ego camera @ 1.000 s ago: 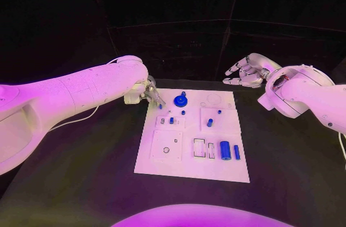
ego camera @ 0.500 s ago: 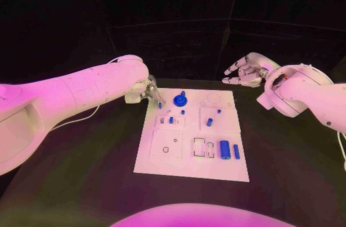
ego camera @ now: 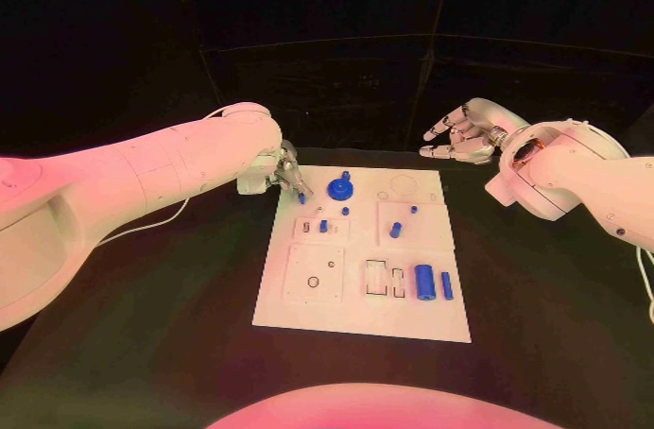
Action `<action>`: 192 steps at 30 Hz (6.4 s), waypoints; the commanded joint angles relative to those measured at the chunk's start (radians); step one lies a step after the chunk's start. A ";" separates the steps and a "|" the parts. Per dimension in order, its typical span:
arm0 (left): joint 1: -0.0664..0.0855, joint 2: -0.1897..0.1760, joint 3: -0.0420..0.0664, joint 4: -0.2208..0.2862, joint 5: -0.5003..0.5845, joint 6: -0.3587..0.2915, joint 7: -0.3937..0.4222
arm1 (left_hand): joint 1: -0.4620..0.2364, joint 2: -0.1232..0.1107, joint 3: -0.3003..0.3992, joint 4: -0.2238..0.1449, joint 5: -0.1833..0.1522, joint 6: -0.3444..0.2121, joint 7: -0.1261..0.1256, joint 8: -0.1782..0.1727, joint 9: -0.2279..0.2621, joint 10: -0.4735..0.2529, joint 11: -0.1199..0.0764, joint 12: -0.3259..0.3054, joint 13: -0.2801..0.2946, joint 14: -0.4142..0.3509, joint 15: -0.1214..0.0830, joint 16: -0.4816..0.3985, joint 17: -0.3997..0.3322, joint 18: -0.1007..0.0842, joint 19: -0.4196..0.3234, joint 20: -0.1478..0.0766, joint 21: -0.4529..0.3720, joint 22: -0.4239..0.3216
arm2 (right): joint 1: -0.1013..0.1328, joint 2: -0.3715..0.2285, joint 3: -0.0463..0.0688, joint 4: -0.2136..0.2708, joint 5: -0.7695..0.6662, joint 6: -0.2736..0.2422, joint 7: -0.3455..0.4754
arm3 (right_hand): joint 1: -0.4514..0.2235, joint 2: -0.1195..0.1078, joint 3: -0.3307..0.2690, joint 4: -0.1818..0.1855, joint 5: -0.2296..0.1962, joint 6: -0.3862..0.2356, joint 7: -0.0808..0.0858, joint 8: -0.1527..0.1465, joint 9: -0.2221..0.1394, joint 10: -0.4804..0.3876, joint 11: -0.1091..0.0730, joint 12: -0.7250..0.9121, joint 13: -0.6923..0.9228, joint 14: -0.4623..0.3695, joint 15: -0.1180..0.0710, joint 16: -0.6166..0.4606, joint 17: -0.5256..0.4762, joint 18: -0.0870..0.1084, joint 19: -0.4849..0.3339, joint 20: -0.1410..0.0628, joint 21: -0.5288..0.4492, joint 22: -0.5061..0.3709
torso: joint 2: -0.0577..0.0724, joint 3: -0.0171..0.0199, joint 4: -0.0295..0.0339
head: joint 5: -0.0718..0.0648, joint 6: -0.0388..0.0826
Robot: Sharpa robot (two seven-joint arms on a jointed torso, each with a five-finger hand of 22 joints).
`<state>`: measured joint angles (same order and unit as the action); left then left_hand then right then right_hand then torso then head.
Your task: Assemble the parts on the task board
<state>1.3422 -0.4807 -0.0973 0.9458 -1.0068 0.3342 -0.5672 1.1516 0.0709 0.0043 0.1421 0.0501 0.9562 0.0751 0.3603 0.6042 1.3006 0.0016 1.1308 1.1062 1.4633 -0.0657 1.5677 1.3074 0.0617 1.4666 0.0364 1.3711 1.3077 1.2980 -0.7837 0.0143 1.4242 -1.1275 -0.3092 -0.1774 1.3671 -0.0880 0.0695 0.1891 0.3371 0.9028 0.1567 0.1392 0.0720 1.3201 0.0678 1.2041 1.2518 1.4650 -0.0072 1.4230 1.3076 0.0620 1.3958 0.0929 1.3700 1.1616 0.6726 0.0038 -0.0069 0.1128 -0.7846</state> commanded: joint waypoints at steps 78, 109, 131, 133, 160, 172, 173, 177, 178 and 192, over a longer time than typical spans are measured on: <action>-0.081 -0.291 -0.037 0.511 -0.028 -0.399 0.017 | -0.070 -0.093 0.696 -0.281 0.055 -0.008 -0.015 0.126 0.035 0.010 -0.018 -0.054 -0.082 0.108 -0.009 0.003 0.263 -0.003 0.017 -0.003 -0.006 0.019 | 0.002 -0.003 0.000 -0.008 -0.004 0.020 -0.001 | 0.015 0.005 -0.001 0.016 0.060 -0.009 -0.001 0.017 -0.001 -0.006 -0.002 0.002 0.001 0.055 -0.006 -0.009 0.042 0.019 -0.006 -0.001 -0.007 -0.002 | -0.002 0.0003 0.0055 | 0.018 -0.020; -0.089 -0.293 -0.041 0.525 -0.045 -0.344 -0.010 | -0.071 -0.098 0.702 -0.282 0.056 -0.007 -0.018 0.135 0.038 0.014 -0.020 -0.049 -0.078 0.108 -0.011 0.003 0.263 -0.003 0.017 -0.005 -0.006 0.021 | 0.002 -0.004 0.000 -0.009 -0.004 0.021 0.001 | 0.015 0.005 -0.001 0.016 0.062 -0.009 -0.001 0.018 -0.001 -0.007 -0.002 0.001 -0.001 0.055 -0.006 -0.009 0.042 0.019 -0.006 -0.001 -0.008 -0.003 | -0.002 -0.0003 0.0055 | 0.019 -0.027; -0.089 -0.277 -0.041 0.511 -0.045 -0.323 -0.022 | -0.122 -0.118 0.666 -0.240 0.049 0.003 -0.035 0.176 0.048 0.034 -0.032 -0.033 -0.074 0.108 -0.021 0.003 0.263 -0.006 0.022 -0.013 0.001 0.032 | 0.002 -0.003 0.000 -0.010 -0.004 0.022 0.002 | 0.015 0.005 -0.001 0.016 0.062 -0.009 -0.001 0.018 -0.001 -0.007 -0.002 0.001 -0.001 0.055 -0.006 -0.009 0.042 0.019 -0.006 -0.001 -0.008 -0.003 | -0.001 0.0009 0.0038 | 0.018 -0.033; -0.089 -0.276 -0.041 0.509 -0.045 -0.321 -0.023 | -0.131 -0.121 0.652 -0.232 0.049 0.006 -0.037 0.180 0.048 0.036 -0.034 -0.029 -0.072 0.108 -0.022 0.003 0.263 -0.006 0.023 -0.014 0.003 0.035 | 0.002 -0.003 0.000 -0.009 -0.004 0.022 0.002 | 0.015 0.005 -0.001 0.016 0.062 -0.009 -0.001 0.018 -0.001 -0.007 -0.002 0.001 -0.001 0.055 -0.006 -0.009 0.042 0.019 -0.006 -0.001 -0.008 -0.003 | -0.001 0.0012 0.0041 | 0.017 -0.034; -0.088 -0.257 -0.040 0.475 -0.045 -0.343 -0.033 | -0.190 -0.134 0.396 -0.132 0.041 0.041 -0.049 0.202 0.016 0.053 -0.044 0.006 -0.048 0.108 -0.031 0.003 0.263 -0.014 0.037 -0.024 0.029 0.072 | 0.002 -0.003 0.000 -0.010 -0.004 0.021 0.002 | 0.015 0.005 -0.002 0.019 0.066 -0.010 -0.001 0.019 -0.001 -0.008 -0.002 0.000 -0.002 0.055 -0.006 -0.011 0.041 0.019 -0.006 -0.001 -0.008 -0.004 | -0.002 0.0008 0.0047 | 0.012 -0.035; -0.088 -0.274 -0.039 0.488 -0.045 -0.406 -0.016 | -0.201 -0.140 0.218 -0.069 0.020 0.045 -0.049 0.209 0.000 0.051 -0.044 0.009 -0.052 0.108 -0.032 0.003 0.263 -0.015 0.038 -0.025 0.031 0.078 | 0.002 -0.003 0.000 -0.012 -0.004 0.022 0.003 | 0.015 0.005 -0.002 0.019 0.066 -0.010 -0.001 0.019 -0.001 -0.008 -0.002 0.000 -0.002 0.055 -0.006 -0.011 0.041 0.019 -0.006 -0.001 -0.008 -0.004 | -0.002 -0.0002 0.0048 | 0.008 -0.032; -0.089 -0.277 -0.039 0.490 -0.045 -0.420 -0.010 | -0.199 -0.139 0.210 -0.065 0.019 0.045 -0.049 0.210 0.000 0.051 -0.044 0.008 -0.053 0.108 -0.033 0.003 0.263 -0.015 0.038 -0.025 0.031 0.078 | 0.002 -0.003 0.000 -0.012 -0.004 0.022 0.003 | 0.015 0.005 -0.002 0.019 0.066 -0.010 -0.001 0.019 -0.001 -0.008 -0.002 0.000 -0.002 0.055 -0.006 -0.011 0.041 0.019 -0.006 -0.001 -0.008 -0.004 | -0.002 0.0000 0.0048 | 0.008 -0.032; -0.088 -0.287 -0.038 0.497 -0.011 -0.497 0.050 | -0.192 -0.130 0.183 -0.052 0.021 0.040 -0.049 0.213 -0.002 0.044 -0.044 -0.002 -0.067 0.108 -0.033 0.003 0.263 -0.012 0.034 -0.026 0.019 0.066 | 0.001 -0.003 0.000 -0.013 -0.004 0.021 0.003 | 0.013 0.005 -0.003 0.021 0.066 -0.010 -0.001 0.019 -0.001 -0.007 -0.001 0.001 -0.001 0.055 -0.006 -0.010 0.042 0.019 -0.006 -0.001 -0.008 -0.003 | -0.002 0.0000 0.0054 | 0.007 -0.031; -0.088 -0.289 -0.038 0.497 0.010 -0.534 0.081 | -0.176 -0.120 0.168 -0.047 0.023 0.026 -0.044 0.209 -0.006 0.021 -0.039 -0.032 -0.100 0.108 -0.029 0.003 0.263 -0.006 0.024 -0.024 -0.006 0.041 | 0.001 -0.002 0.000 -0.013 -0.004 0.021 0.003 | 0.012 0.005 -0.003 0.021 0.066 -0.010 -0.001 0.019 -0.001 -0.007 -0.001 0.001 -0.001 0.055 -0.006 -0.010 0.042 0.019 -0.006 -0.001 -0.008 -0.003 | -0.002 0.0006 0.0055 | 0.006 -0.031; -0.084 -0.287 -0.038 0.481 0.149 -0.666 0.310 | -0.062 -0.119 0.021 -0.002 0.021 -0.149 0.052 0.098 -0.116 -0.311 0.051 -0.377 -0.445 0.028 0.044 -0.146 0.085 0.074 -0.146 0.043 -0.413 -0.336 | 0.001 0.002 0.000 -0.018 -0.004 0.020 0.004 | 0.011 0.005 -0.003 0.022 0.067 -0.010 -0.001 0.019 -0.001 -0.008 -0.001 0.001 -0.001 0.055 -0.005 -0.010 0.041 0.019 -0.006 -0.001 -0.009 -0.004 | -0.001 0.0012 0.0053 | 0.002 -0.023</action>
<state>1.2559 -0.7710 -0.1357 1.4279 -0.9126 -0.2947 -0.3455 1.0848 -0.0485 0.0288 0.1389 0.0735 0.8111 0.1265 0.4608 0.4920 0.9964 0.0510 0.7580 0.6650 1.4673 -0.0259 1.4265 1.3073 0.1229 1.3248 0.0766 0.9679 0.9798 1.2973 -0.7828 0.0139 1.4053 -1.1276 -0.2904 -0.1796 1.3712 -0.0839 0.0665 0.2030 0.4009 0.8996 0.1536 0.1558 0.0720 1.3201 0.0678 1.2041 1.2513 1.4650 -0.0072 1.4192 1.3079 0.0620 1.3958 0.0929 1.3660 1.1591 0.6706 0.0045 -0.0012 0.1158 -0.8097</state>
